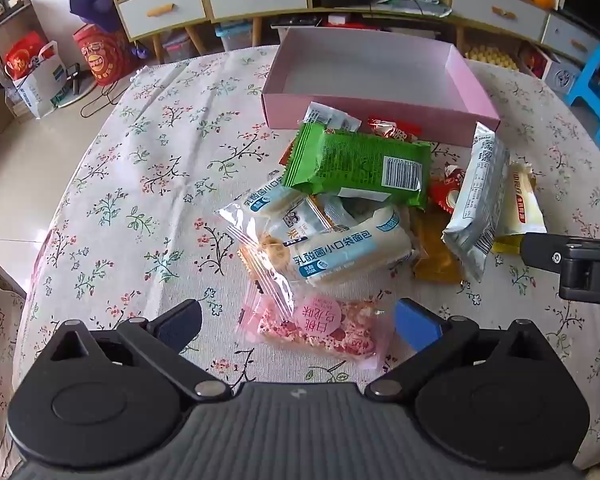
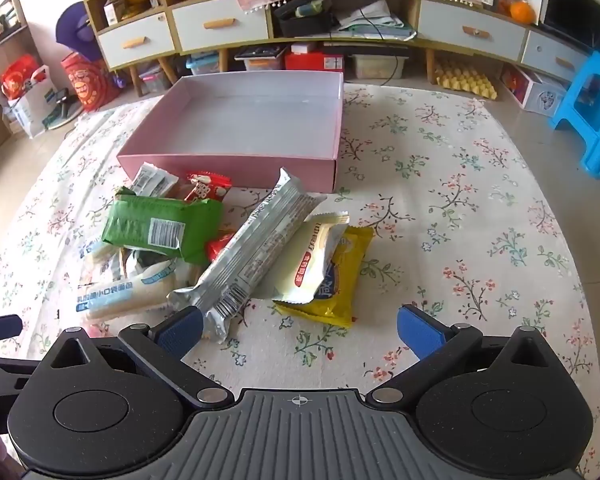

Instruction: Organize snacks

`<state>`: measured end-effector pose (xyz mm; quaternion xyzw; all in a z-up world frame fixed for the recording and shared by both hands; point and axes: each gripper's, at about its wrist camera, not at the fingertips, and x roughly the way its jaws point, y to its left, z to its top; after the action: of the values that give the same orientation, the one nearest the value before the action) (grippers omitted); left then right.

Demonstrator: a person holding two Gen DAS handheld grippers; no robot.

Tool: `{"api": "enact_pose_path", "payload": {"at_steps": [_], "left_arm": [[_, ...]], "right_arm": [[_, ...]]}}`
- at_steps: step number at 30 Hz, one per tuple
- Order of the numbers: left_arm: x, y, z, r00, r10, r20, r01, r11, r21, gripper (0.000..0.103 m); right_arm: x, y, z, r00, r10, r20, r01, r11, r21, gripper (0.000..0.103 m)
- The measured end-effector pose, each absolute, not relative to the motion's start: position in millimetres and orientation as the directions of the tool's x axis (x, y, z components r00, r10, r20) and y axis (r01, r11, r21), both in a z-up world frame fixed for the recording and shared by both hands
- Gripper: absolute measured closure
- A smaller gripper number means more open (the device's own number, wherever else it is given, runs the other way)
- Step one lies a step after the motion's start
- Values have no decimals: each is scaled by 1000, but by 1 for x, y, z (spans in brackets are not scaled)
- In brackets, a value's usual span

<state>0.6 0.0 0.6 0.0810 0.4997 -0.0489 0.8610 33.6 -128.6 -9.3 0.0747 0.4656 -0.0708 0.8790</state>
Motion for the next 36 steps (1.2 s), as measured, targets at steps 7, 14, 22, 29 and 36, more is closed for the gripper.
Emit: {"api": "enact_pose_path", "payload": {"at_steps": [7, 14, 22, 29, 36], "left_arm": [[4, -2, 1, 496, -2, -868, 168, 981, 94, 0], [-3, -3, -1, 502, -5, -865, 164, 982, 89, 0], [-2, -1, -1, 500, -9, -866, 170, 982, 88, 0], [-2, -1, -3, 498, -12, -867, 171, 981, 85, 0], [-2, -1, -3, 497, -12, -868, 171, 982, 85, 0]], "right_arm": [[33, -126, -12, 553, -57, -831, 199, 978, 65, 0], [33, -125, -12, 548, -40, -836, 189, 979, 77, 0], [35, -124, -13, 543, -36, -839, 182, 980, 75, 0], [34, -124, -13, 543, -36, -839, 183, 980, 76, 0], [34, -124, -13, 540, -28, -841, 181, 980, 83, 0]]}}
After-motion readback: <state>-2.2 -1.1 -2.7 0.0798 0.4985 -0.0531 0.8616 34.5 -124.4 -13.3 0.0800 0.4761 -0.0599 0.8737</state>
